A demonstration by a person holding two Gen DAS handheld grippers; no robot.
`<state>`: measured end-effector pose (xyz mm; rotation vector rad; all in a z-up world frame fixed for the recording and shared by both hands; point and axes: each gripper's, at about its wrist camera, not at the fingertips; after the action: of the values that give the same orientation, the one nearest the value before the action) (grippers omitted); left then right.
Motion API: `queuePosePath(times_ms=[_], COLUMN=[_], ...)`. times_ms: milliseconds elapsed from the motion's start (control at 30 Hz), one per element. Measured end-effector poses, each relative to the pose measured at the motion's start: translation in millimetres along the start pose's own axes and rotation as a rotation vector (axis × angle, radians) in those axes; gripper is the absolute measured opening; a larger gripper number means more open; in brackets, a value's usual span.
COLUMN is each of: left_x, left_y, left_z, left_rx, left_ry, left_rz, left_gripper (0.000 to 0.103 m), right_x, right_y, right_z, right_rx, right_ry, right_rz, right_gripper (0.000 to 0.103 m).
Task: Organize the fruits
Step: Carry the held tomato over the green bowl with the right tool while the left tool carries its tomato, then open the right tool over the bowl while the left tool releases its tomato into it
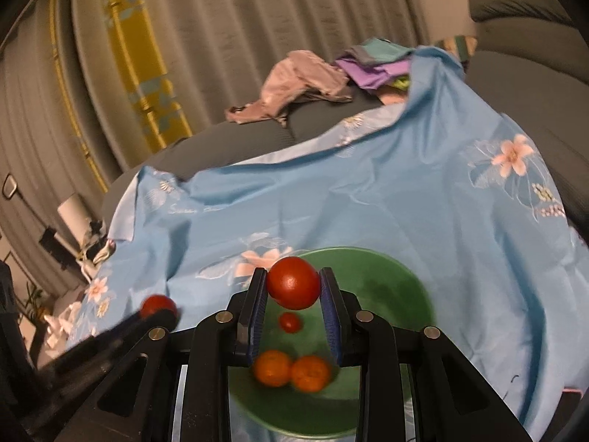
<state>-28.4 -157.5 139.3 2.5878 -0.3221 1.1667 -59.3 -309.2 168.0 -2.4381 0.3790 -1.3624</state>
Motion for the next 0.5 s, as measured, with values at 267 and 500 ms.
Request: queuePosePath(times_ms=[267, 500], left_x=[-6.5, -14.8], left_y=[34.1, 50.7], left_z=[28.5, 55.2], left_rx=[-0.011, -0.008], left_ry=[-0.062, -0.138], left_rz=[0.055, 0.088], left_gripper=[0.031, 0.031], right_x=[-0.9, -3.9], right_y=[34.2, 54.8], right_z=[-5.4, 7.2], right_rx=[-0.02, -0.036], right_ry=[-0.011, -0.065], right_rz=[0.066, 0.119], right_gripper=[0.03, 0.03])
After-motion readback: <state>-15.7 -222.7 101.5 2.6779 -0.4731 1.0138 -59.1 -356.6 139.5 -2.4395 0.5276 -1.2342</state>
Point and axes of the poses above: each gripper's, at about its wrist camera, not at the fingertips, and z roughly the way its jaws point, y to its right, x to its top, and after that the axes turned 12 degrees about x, right-handed
